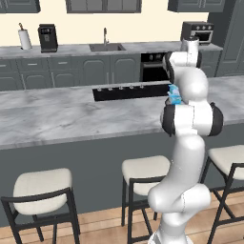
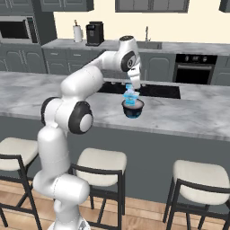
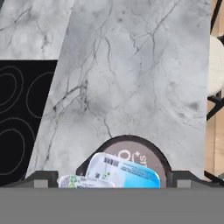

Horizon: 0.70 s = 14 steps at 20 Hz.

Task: Stack the yogurt containers by placing the smaller containers on top of the larger containers.

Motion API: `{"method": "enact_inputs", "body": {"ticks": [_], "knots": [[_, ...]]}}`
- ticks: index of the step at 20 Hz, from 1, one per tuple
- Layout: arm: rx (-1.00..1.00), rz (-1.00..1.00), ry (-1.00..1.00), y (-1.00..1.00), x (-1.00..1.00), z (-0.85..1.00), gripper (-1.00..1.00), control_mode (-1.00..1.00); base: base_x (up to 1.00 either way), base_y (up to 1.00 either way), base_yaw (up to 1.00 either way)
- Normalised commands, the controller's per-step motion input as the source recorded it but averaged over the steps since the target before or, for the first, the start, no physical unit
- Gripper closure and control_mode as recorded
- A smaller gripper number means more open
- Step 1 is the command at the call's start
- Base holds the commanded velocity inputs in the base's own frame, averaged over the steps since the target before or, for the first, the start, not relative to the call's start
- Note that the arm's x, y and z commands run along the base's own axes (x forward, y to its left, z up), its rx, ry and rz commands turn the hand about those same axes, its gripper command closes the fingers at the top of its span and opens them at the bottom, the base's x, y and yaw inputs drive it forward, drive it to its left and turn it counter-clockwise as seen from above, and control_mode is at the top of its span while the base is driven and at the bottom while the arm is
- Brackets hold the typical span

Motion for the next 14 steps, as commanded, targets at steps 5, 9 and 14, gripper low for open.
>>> {"method": "enact_inputs", "body": {"ticks": [5, 9, 14], "knots": [[-0.05, 0.13, -0.09, 0.01, -0.87, 0.03, -1.0, -1.0, 0.0, 0.0, 0.0], [-0.06, 0.09, -0.21, 0.01, -0.83, 0.0, -1.0, -1.0, 0.0, 0.0, 0.0], [-0.14, 0.14, -0.22, 0.02, -0.68, -0.16, -1.0, -1.0, 0.0, 0.0, 0.0]]}}
